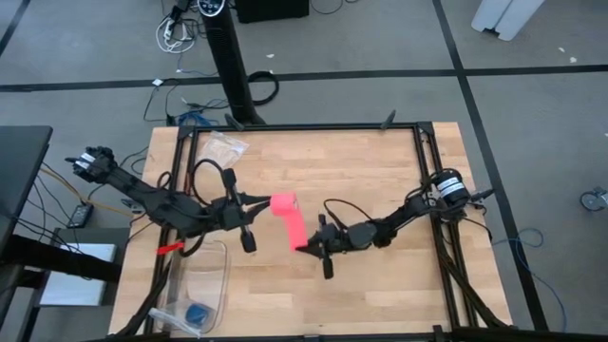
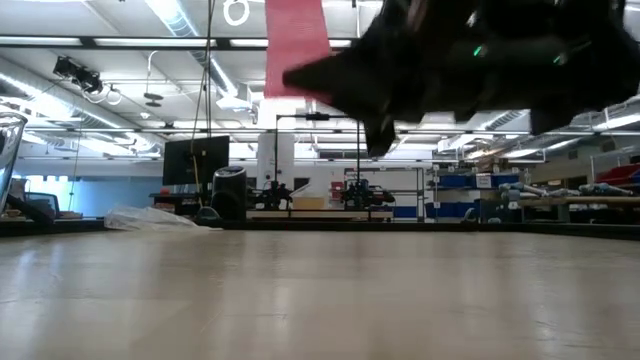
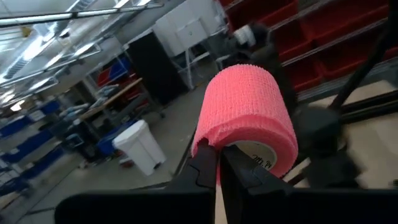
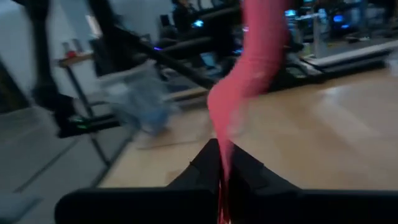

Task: Roll bandage
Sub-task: Roll the pink bandage

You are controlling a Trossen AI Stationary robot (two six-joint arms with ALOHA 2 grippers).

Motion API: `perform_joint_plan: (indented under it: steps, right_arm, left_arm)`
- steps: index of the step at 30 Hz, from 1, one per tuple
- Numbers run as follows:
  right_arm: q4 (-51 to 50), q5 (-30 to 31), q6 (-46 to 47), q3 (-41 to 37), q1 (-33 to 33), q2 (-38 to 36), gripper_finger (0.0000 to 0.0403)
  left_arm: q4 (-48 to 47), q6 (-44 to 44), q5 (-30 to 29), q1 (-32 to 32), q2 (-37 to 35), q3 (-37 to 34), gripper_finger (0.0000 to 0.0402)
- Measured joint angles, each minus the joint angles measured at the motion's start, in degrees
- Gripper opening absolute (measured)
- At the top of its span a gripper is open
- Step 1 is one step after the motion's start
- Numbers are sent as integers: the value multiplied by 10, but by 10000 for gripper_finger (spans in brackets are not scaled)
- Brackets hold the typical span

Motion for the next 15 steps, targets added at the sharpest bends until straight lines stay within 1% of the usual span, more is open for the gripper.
perform_joint_plan:
  steps: [5, 9, 12, 15]
  right_arm:
    - [-1, 7, -16, 8, 61, -36, 4]
    - [-11, 8, -53, 42, 109, -61, 3]
    - [-57, 20, -92, 78, 135, -86, 3]
    - [-132, 25, -118, 122, 146, -114, 2]
  left_arm:
    - [-23, -2, -12, 26, -6, -8, 8]
    - [-22, -20, -9, 58, -19, -38, 8]
    - [-21, -36, 16, 79, -23, -67, 8]
    - [-20, -54, 49, 91, -24, -92, 8]
